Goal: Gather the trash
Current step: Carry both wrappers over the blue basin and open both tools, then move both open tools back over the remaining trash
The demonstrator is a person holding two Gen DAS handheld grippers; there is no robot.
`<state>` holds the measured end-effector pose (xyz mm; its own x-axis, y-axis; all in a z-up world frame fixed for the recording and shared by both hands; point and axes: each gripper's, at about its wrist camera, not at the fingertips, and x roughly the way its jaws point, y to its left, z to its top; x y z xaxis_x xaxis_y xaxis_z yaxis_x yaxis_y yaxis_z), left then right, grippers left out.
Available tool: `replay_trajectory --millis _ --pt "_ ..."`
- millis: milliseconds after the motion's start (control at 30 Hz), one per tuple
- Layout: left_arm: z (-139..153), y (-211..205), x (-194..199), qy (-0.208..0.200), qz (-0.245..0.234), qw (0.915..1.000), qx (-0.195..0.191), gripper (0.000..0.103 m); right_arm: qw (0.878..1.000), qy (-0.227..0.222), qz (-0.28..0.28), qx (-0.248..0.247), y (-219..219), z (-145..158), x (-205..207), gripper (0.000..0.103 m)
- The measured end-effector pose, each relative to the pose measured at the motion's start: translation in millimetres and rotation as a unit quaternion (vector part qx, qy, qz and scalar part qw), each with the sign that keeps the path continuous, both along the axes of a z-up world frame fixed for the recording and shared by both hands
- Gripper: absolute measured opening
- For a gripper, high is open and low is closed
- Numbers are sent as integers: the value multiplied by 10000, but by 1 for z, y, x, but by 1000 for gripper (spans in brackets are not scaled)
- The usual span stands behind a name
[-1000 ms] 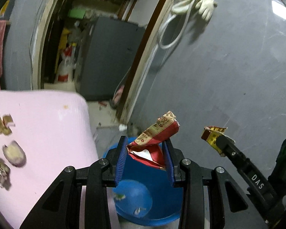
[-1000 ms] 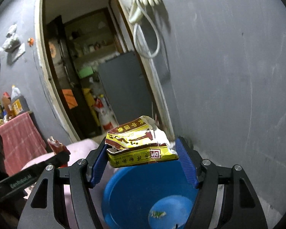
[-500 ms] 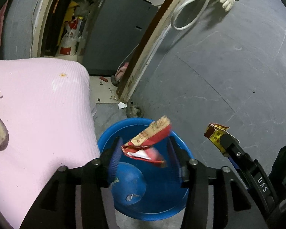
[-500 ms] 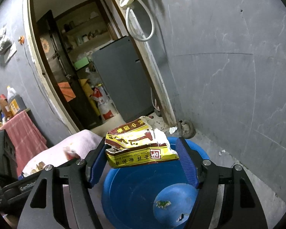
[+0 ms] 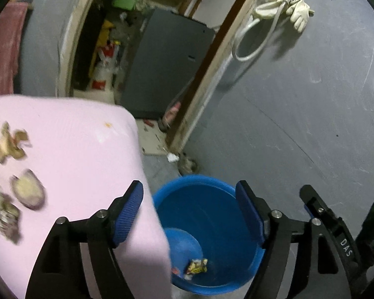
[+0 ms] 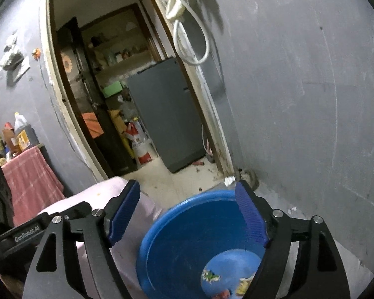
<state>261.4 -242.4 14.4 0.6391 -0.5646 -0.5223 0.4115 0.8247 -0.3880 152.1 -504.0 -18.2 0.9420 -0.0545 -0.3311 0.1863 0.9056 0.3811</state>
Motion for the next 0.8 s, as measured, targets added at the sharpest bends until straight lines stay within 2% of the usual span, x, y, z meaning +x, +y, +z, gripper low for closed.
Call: replay_trajectory --millis 67,167,267,400,567,800 --pt "8 8 -3 -147 128 9998 67 84 9998 -184 -5 -93 5 5 -3 86" --pt "17 22 -12 -468 322 9983 109 93 9988 -436 37 -226 13 13 -7 92" --pt "29 38 -22 -880 634 9938 246 95 9969 -726 70 -287 24 21 -12 103" --pt "43 63 -36 -1362 1028 9846 369 101 9924 -1142 182 -415 40 34 -19 103" --pt "53 99 -52 -1759 1314 9746 452 101 9859 -1500 386 -625 68 47 -21 103" --pt "58 149 -68 -1960 1656 9649 557 101 9760 -1809 788 -921 110 56 -21 103"
